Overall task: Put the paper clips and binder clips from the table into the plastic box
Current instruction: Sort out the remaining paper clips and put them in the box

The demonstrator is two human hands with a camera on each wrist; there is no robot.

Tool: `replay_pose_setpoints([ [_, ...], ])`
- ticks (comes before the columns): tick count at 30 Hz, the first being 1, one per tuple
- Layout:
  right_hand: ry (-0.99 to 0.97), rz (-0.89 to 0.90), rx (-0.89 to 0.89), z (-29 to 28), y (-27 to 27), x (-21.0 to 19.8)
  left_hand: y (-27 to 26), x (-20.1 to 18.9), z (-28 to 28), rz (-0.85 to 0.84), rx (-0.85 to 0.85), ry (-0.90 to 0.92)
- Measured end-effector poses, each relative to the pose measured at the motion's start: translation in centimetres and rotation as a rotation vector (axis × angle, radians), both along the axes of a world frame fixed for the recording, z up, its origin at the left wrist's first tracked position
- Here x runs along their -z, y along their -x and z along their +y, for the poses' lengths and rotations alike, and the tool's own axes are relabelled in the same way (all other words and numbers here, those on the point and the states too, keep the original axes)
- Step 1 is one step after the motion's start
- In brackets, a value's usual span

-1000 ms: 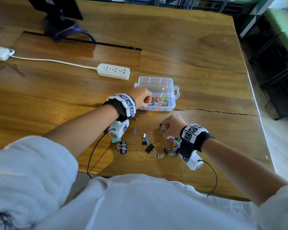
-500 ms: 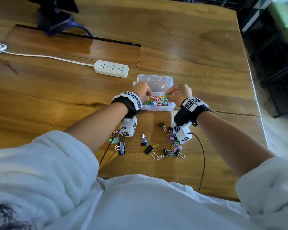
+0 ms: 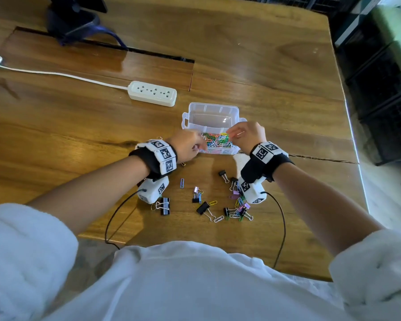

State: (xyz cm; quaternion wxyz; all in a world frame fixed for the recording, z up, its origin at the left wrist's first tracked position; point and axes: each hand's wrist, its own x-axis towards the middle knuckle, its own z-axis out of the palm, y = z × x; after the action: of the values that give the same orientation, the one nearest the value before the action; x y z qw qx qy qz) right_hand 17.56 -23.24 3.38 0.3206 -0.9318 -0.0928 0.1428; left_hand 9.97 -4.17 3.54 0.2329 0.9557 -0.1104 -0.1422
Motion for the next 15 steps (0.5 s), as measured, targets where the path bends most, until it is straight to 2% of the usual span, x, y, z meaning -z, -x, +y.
replay_pose_setpoints([
  [4,0.038,0.005,-0.045,-0.9,0.9,-0.4,2.4,0.3,0.7,0.197,0.182,-0.156],
  [7,0.089,0.01,-0.149,-1.7,2.6,-0.5,3.5,1.1,1.0,0.309,0.23,-0.24],
  [15,0.335,0.141,-0.446,-4.3,8.3,0.1,4.0,2.5,0.8,0.287,0.198,-0.234],
])
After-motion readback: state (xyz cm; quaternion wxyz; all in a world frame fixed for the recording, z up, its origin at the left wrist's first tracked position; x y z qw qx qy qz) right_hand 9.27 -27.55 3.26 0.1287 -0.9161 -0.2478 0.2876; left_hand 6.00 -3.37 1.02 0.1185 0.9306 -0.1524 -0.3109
